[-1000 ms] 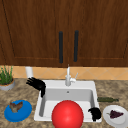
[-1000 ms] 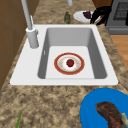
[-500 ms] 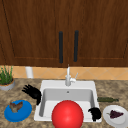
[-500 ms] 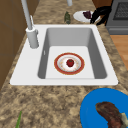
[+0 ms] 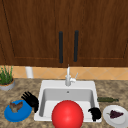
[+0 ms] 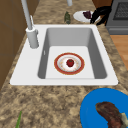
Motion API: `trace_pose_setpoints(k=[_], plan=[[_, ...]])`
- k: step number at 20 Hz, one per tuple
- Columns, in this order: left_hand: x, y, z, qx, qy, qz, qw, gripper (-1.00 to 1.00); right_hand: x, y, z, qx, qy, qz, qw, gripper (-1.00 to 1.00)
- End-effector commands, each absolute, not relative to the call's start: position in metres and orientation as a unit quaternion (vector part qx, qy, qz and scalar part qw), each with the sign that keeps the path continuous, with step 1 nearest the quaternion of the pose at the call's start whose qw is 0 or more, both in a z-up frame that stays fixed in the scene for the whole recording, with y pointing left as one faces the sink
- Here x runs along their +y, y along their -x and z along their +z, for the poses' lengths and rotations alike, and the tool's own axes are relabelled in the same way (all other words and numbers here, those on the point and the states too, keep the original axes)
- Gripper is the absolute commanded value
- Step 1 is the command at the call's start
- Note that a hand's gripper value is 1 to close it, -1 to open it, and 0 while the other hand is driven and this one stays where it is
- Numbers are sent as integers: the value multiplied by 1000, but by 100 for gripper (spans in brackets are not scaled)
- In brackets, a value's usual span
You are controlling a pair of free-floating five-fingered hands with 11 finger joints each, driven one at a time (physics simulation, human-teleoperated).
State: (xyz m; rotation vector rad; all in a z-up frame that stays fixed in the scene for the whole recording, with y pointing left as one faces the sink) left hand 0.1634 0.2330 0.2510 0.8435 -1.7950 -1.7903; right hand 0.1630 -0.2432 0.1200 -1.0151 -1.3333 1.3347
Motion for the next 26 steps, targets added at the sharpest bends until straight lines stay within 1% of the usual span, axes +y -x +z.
trace_pose_setpoints(k=[1, 5, 12, 19, 26], plan=[[242, -151, 232, -662, -282, -666, 197, -100, -243, -163, 120, -546, 416, 547, 479, 0], [246, -147, 208, -668, -265, -673, 178, -100, -243, -163, 120, -546, 416, 547, 479, 0], [251, -142, 187, -679, -232, -677, 162, -100, -243, -163, 120, -546, 416, 547, 479, 0], [252, -140, 165, -688, -203, -686, 127, -100, -243, -163, 120, -546, 416, 547, 479, 0], [252, -132, 161, -686, -163, -702, 104, -100, -243, -163, 120, -546, 416, 547, 479, 0]])
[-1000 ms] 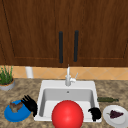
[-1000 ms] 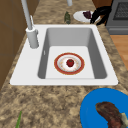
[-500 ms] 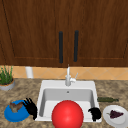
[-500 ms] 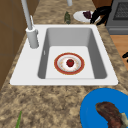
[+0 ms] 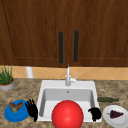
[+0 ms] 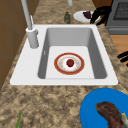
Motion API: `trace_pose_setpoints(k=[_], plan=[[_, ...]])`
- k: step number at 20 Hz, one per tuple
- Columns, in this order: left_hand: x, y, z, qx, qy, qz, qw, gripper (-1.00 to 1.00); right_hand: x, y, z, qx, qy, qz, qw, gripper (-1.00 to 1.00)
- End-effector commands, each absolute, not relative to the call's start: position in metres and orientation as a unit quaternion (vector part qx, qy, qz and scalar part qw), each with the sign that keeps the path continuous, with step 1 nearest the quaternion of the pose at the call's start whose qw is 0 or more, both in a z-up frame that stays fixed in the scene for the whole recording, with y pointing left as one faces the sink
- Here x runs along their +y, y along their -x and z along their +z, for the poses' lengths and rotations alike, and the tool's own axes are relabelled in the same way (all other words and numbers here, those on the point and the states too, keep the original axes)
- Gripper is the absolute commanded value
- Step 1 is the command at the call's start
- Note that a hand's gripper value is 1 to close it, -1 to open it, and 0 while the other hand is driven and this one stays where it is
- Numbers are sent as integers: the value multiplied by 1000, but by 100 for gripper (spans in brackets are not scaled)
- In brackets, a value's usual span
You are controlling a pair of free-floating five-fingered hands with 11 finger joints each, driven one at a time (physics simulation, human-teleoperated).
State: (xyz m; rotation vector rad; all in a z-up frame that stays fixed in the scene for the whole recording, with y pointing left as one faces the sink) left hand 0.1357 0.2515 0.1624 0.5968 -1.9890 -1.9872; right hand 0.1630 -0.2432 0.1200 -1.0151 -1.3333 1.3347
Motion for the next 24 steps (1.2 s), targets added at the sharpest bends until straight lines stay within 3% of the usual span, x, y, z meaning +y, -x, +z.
trace_pose_setpoints(k=[1, 7, 11, 24], plan=[[252, -131, 161, -687, -158, -702, 100, -100, -243, -163, 120, -546, 416, 547, 479, 0], [252, -121, 160, -687, -133, -709, 87, -100, -243, -163, 120, -546, 416, 547, 479, 0], [251, -118, 162, -677, -106, -718, 120, -100, -243, -163, 120, -546, 416, 547, 479, 0], [259, -105, 159, -688, -68, -711, 125, -100, -243, -163, 120, -546, 416, 547, 479, 0]])
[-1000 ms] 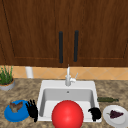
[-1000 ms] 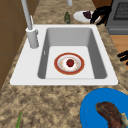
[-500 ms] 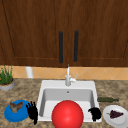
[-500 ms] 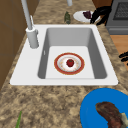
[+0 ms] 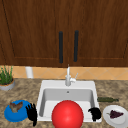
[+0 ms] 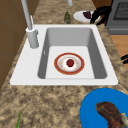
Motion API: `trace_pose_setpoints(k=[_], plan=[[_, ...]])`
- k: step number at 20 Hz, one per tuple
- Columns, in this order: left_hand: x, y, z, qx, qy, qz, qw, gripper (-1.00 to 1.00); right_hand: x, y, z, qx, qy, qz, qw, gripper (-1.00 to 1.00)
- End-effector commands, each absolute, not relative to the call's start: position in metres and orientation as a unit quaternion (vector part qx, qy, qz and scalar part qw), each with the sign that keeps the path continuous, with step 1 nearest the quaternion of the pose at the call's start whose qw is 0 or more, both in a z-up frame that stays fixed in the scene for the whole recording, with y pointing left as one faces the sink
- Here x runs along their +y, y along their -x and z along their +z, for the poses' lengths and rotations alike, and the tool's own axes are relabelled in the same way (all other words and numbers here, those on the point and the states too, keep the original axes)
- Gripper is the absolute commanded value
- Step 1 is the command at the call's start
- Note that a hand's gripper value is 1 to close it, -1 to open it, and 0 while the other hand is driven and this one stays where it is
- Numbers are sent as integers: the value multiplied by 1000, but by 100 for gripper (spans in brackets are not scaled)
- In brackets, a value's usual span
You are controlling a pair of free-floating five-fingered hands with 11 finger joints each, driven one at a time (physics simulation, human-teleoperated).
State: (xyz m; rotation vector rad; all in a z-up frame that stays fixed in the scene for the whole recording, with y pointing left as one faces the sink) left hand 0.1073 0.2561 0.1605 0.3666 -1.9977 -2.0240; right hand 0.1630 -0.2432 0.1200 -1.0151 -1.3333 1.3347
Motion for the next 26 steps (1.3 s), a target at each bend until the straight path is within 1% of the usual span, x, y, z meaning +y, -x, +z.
trace_pose_setpoints(k=[1, 11, 13, 17, 21, 23, 26], plan=[[259, -105, 158, -689, -66, -711, 123, -100, -243, -163, 120, -546, 416, 547, 479, 0], [259, -92, 158, -685, -47, -718, 112, -100, -243, -163, 120, -546, 416, 547, 479, 0], [259, -87, 166, -679, -52, -727, 94, -100, -243, -163, 120, -546, 416, 547, 479, 0], [259, -80, 181, -677, -51, -730, 84, -100, -243, -163, 120, -546, 416, 547, 479, 0], [258, -71, 197, -675, -44, -732, 83, -100, -243, -163, 120, -546, 416, 547, 479, 0], [255, -65, 200, -676, -40, -730, 94, -100, -243, -163, 120, -546, 416, 547, 479, 0], [251, -56, 205, -678, -41, -728, 94, -100, -243, -163, 120, -546, 416, 547, 479, 0]])
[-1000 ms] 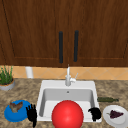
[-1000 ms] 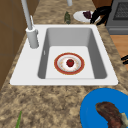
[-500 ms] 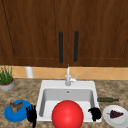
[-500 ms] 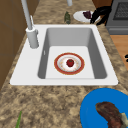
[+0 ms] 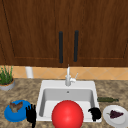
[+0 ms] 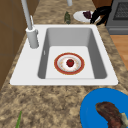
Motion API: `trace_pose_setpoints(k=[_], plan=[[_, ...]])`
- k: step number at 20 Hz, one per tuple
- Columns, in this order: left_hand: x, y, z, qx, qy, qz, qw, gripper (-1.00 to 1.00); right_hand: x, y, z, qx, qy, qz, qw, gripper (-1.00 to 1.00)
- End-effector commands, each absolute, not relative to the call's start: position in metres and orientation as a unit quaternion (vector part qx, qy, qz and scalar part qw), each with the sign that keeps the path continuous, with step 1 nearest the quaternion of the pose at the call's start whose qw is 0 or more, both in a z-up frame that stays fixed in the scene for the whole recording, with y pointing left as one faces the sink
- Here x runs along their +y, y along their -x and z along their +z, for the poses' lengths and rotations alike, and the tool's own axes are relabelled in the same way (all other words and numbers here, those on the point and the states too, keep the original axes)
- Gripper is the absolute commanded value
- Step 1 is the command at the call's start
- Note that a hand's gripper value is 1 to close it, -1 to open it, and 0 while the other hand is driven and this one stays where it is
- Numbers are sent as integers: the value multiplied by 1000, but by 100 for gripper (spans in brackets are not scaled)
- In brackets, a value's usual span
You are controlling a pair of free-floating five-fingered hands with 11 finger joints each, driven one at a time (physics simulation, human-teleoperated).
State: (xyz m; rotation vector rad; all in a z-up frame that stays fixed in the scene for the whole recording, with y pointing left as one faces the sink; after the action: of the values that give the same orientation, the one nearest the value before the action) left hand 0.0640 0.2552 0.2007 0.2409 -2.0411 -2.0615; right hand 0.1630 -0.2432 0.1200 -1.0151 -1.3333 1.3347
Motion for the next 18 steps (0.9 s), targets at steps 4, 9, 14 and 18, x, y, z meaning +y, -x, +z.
trace_pose_setpoints(k=[4, 9, 14, 18], plan=[[253, -51, 198, -695, -75, -704, 121, -100, -243, -163, 120, -546, 416, 547, 479, 0], [237, -49, 209, -688, -38, -720, 84, -100, -243, -163, 120, -546, 416, 547, 479, 0], [232, -42, 216, -685, -23, -724, 76, -100, -243, -163, 120, -546, 416, 547, 479, 0], [236, -42, 216, -692, -14, -718, 75, -100, -243, -163, 120, -546, 416, 547, 479, 0]])
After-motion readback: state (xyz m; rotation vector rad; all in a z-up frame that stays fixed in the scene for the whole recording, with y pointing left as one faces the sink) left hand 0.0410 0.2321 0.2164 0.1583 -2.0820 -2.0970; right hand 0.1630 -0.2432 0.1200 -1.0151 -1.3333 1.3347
